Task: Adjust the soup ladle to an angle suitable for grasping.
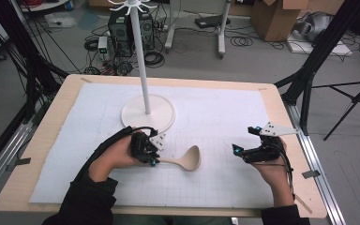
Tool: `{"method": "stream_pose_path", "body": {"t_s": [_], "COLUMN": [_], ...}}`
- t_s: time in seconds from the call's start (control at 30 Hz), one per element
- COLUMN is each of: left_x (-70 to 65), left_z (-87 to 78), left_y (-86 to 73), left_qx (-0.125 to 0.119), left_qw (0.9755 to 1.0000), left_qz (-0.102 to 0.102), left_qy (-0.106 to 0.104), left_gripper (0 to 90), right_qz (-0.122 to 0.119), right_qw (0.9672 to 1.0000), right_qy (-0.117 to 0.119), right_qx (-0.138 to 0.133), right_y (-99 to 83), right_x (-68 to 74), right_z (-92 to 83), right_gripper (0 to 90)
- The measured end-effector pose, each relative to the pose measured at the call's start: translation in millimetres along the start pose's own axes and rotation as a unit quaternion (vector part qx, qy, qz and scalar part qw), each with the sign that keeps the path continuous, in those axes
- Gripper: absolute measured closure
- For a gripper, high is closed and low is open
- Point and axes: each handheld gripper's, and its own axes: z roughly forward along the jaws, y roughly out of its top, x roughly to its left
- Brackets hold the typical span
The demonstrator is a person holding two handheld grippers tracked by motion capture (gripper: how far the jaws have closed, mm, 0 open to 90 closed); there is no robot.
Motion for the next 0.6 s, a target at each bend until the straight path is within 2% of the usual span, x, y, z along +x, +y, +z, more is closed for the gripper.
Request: {"method": "stream_pose_path", "body": {"t_s": [0.07,0.6], "left_x": [2.0,12.3], "left_z": [2.4,18.1], "left_y": [9.4,40.3], "left_qx": [0.000,0.009], "left_qw": [1.0000,0.9998], "left_qz": [0.007,0.011], "left_qy": [-0.001,-0.016], "left_gripper": [77.9,77.9], "right_qz": [0.001,0.003], "right_qw": [1.0000,0.9999], "right_qy": [0.000,0.000], "right_qx": [-0.002,-0.011], "right_y": [0.4,2.0], "right_x": [-0.3,-1.1], "right_z": [-1.0,-5.3], "right_gripper": [1.2,1.2]}}
